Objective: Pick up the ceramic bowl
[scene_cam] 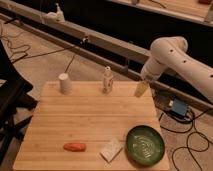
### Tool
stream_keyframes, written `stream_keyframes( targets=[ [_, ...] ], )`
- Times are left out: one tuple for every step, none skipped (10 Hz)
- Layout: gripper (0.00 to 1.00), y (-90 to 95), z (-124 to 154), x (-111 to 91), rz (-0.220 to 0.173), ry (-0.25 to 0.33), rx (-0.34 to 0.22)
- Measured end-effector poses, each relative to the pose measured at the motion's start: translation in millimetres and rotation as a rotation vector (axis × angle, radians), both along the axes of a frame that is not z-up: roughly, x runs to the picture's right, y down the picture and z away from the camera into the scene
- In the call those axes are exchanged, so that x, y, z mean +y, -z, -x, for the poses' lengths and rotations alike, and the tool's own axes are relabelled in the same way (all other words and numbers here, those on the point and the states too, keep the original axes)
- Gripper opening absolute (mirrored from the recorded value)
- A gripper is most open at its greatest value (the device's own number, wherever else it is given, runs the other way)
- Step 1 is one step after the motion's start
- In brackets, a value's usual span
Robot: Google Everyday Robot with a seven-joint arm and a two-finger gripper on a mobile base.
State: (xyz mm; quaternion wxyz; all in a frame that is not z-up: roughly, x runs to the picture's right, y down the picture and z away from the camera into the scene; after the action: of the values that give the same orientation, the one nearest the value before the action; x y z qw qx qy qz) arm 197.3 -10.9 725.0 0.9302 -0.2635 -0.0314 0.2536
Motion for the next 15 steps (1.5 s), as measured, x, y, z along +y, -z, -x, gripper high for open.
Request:
stream_keyframes(
  targets=[
    [0.8, 0.0, 0.0, 0.0, 0.0, 0.0, 0.0],
    [0.8, 0.0, 0.0, 0.0, 0.0, 0.0, 0.0],
    [0.8, 0.0, 0.0, 0.0, 0.0, 0.0, 0.0],
    [0.8, -0.3, 0.0, 0.3, 0.001, 0.0, 0.0],
    [0.8, -0.3, 0.0, 0.3, 0.001, 0.0, 0.0],
    [0.8, -0.3, 0.0, 0.3, 0.001, 0.0, 0.0],
    [0.8, -0.2, 0.0, 0.2, 0.0, 0.0, 0.0],
    [0.8, -0.2, 0.0, 0.2, 0.001, 0.0, 0.0],
    [0.8, -0.2, 0.0, 0.2, 0.0, 0.0, 0.0],
    [0.8, -0.2, 0.0, 0.2, 0.0, 0.0, 0.0],
    [0.8, -0.3, 0.0, 0.3, 0.001, 0.0, 0.0],
    [0.8, -0.2, 0.0, 0.2, 0.0, 0.0, 0.0],
    [0.8, -0.7, 1.1, 1.8, 0.003, -0.001, -0.005],
    [0.8, -5.2, 3.6, 14.3, 0.022, -0.005, -0.039],
    [0.8, -8.2, 5.0, 25.1, 0.037, -0.017, -0.069]
  ],
)
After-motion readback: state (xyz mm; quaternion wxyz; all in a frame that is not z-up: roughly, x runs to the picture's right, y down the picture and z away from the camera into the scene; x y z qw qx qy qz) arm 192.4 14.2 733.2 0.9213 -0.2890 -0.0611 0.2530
